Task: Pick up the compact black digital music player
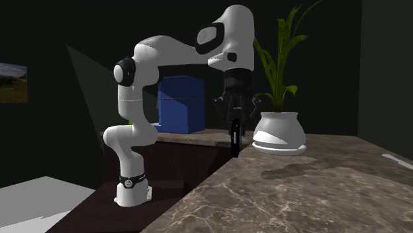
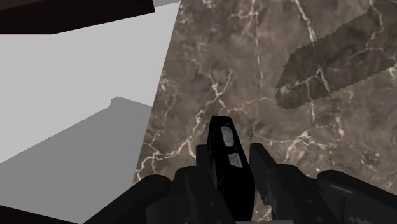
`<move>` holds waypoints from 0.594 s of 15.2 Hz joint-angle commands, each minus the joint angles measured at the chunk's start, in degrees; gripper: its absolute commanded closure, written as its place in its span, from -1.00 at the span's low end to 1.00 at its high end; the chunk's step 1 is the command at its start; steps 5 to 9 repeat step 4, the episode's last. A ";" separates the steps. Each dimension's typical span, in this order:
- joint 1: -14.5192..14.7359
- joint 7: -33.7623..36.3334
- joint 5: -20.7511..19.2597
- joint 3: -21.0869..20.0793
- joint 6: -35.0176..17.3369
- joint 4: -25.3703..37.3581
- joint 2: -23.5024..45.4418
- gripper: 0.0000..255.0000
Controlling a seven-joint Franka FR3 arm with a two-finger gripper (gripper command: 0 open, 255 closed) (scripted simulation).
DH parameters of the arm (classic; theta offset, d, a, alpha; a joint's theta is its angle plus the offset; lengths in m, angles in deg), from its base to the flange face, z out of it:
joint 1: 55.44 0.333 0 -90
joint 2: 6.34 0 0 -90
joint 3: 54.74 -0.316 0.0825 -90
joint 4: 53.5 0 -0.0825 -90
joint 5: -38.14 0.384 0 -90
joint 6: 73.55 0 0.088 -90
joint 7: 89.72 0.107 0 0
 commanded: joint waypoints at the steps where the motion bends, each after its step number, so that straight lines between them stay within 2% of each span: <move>1: 0.35 -0.07 -0.25 -0.03 1.70 2.08 0.47 1.00; 9: 0.55 -0.12 -0.37 -0.06 2.69 3.25 0.69 1.00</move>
